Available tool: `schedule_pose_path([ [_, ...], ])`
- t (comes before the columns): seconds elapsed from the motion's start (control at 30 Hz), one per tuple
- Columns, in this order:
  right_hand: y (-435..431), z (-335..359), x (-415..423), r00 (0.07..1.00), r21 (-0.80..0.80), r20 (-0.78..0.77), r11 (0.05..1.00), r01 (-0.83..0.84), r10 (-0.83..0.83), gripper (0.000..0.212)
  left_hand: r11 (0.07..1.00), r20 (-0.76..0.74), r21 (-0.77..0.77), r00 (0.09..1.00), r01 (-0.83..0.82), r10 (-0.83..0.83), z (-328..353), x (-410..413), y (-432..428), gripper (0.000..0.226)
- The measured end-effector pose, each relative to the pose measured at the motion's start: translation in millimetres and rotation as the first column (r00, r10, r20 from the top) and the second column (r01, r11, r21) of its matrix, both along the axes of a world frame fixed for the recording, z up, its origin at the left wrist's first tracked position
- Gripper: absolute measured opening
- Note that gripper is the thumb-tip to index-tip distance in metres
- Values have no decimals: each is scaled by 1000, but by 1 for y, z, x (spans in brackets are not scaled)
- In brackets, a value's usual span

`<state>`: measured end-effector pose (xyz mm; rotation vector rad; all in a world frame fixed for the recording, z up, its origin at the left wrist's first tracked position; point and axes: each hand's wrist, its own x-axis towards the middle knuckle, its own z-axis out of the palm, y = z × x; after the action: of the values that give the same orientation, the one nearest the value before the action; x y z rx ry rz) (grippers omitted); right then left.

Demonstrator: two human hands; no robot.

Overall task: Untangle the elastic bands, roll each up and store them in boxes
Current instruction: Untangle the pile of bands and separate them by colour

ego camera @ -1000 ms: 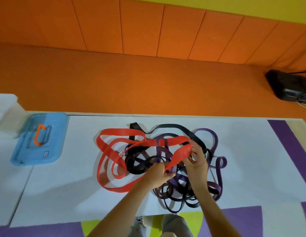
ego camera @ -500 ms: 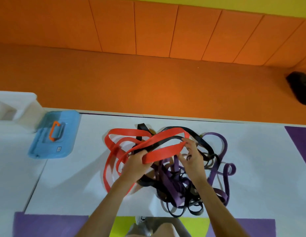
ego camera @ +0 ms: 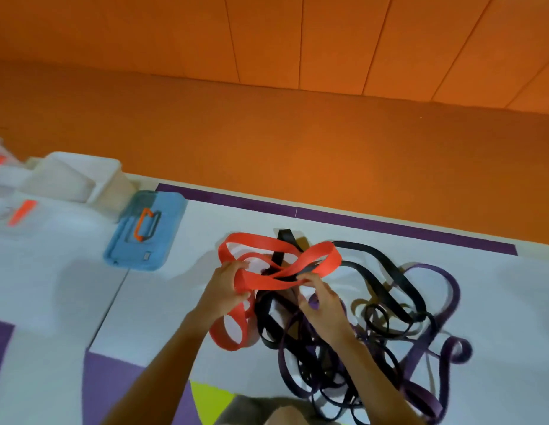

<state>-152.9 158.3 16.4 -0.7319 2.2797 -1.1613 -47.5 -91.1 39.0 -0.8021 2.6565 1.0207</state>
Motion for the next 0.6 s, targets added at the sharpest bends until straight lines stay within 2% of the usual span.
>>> schedule_pose_path([
  [0.1,-15,-6,4,999,-16,0,999,-52,52,37,996,73,-35,994,87,-85,-4,-12,-12,85],
  [0.23,-36,-12,10,995,48,75,997,-62,58,24,964,279,-83,934,254,-222,-17,-40,-27,101],
  [0.4,-70,-15,20,996,41,88,999,-25,21,9,924,425,-137,864,357,-271,-44,-63,-51,128],
  [0.5,-91,-17,31,994,93,107,995,18,-28,7,884,458,-111,813,454,-360,-54,-71,-63,112],
  [0.6,-103,-21,42,986,132,130,987,91,-109,9,884,365,-135,852,447,-375,-62,-66,-67,83],
])
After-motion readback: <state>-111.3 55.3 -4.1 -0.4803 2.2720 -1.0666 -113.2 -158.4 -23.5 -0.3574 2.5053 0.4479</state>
